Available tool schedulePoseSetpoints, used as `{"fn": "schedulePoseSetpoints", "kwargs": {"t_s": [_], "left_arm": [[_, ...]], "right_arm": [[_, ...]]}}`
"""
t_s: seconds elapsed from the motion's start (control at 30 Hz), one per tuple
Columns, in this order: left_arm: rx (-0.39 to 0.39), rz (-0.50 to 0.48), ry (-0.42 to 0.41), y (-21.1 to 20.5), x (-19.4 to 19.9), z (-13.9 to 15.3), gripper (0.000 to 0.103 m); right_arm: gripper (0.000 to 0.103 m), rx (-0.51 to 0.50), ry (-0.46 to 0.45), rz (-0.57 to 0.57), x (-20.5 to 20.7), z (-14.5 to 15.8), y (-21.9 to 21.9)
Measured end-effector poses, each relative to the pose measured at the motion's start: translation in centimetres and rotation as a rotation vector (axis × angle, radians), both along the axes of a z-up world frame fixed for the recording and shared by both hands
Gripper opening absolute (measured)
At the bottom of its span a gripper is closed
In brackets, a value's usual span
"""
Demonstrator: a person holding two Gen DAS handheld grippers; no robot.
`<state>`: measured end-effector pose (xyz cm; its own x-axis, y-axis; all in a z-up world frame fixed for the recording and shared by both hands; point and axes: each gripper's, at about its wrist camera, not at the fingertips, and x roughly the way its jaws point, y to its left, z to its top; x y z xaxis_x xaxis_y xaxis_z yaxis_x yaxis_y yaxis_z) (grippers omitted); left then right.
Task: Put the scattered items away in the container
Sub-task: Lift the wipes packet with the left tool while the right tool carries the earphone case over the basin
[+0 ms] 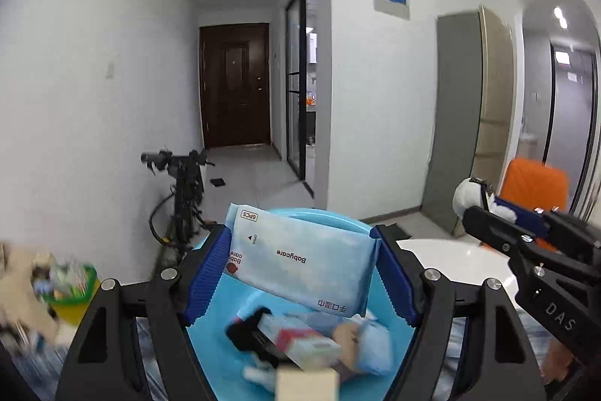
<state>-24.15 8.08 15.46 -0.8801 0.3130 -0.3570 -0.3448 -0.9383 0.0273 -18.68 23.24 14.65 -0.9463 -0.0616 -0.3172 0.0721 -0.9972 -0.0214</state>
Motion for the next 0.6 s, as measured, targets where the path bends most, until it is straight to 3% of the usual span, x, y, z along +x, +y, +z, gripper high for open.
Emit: {"fn": "schedulePoseSetpoints", "kwargs": {"t_s": [0.13,0.23,0.33,0.47,0.53,0.6], "left_arm": [[-0.065,0.022,-0.054,0.7,-3.1,-0.9,0.078],[-0.006,0.036,-0.145,0.1,-5.3,-1.4,0.078],[0.06,0.05,-0.167,-0.9,-6.0,-1.6,0.078],[0.001,0.064,-0.181,-0.6,-6.8,-2.3,0.078],[0.017,0.062,-0.194,-0.9,-7.1,-2.5,0.078],[0.041,0.057,-0.196,-1.4,-7.0,-2.2,0.078]], "right_arm": [[0.026,0.039,-0.067,-0.054,-3.0,-1.0,0.1],[0.026,-0.034,-0.09,-0.072,-4.7,-1.2,1.5],[0.026,-0.113,-0.124,-0.087,-5.9,-1.6,2.7],[0.026,-0.061,-0.161,-0.088,-6.7,-1.9,2.7],[0.026,-0.033,-0.184,-0.119,-7.0,-2.1,2.8],[0.026,-0.096,-0.188,-0.111,-6.9,-1.9,3.5]]}}
